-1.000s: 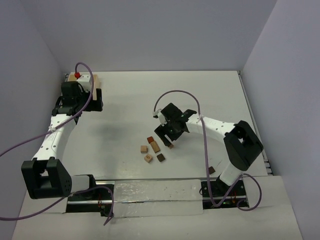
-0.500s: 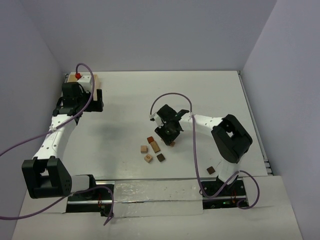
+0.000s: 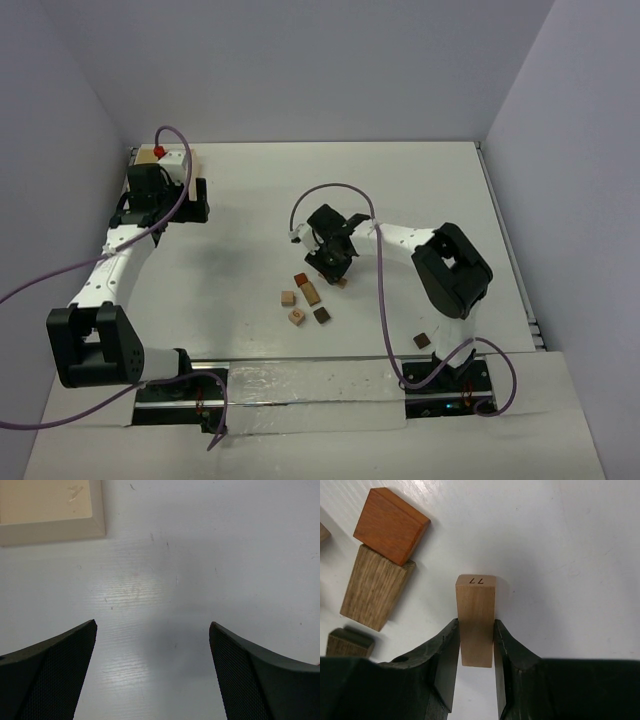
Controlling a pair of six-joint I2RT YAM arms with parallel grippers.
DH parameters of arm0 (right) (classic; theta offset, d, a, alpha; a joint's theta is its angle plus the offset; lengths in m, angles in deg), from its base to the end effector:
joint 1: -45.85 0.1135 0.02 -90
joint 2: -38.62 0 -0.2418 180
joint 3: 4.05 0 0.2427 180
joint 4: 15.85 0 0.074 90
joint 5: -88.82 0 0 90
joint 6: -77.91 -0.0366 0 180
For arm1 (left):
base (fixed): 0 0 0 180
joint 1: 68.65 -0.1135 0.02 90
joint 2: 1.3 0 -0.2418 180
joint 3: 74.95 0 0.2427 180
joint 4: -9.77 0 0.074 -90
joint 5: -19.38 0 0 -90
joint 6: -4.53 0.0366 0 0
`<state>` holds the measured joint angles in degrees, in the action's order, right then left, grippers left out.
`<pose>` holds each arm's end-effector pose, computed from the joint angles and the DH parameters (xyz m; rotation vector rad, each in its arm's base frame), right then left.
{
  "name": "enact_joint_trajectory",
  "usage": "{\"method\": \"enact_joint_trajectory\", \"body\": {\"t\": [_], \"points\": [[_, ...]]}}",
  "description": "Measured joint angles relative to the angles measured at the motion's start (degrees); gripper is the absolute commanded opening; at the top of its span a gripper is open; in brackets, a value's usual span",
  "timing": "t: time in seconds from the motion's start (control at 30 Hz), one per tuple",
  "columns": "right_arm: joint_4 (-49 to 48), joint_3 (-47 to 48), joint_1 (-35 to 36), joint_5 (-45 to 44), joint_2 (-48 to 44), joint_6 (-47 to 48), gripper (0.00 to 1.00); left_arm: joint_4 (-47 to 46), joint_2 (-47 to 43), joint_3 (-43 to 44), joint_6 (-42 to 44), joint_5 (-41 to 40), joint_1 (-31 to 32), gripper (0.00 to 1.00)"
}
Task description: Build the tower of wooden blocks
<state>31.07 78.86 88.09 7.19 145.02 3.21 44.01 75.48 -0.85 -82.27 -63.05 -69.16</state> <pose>0.2539 0.2378 0.1449 -1.3916 2.4602 0.3148 0.2953 -0.0022 0.2713 0.1249 2.2073 -0.1104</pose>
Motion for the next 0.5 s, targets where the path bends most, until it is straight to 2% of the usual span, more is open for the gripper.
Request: {"method": "enact_joint_trajectory", "body": {"t": [0.33, 0.5], "points": [[5.7, 17.1, -0.8, -0.1, 8.4, 13.8, 0.0, -0.1, 1.2, 0.0, 0.0, 1.3, 0.0, 0.99], [9.5, 22.9, -0.9, 2.8, 12.9, 19.2, 0.0, -0.1, 1.2, 0.0, 0.1, 1.5, 0.0, 0.99]]}}
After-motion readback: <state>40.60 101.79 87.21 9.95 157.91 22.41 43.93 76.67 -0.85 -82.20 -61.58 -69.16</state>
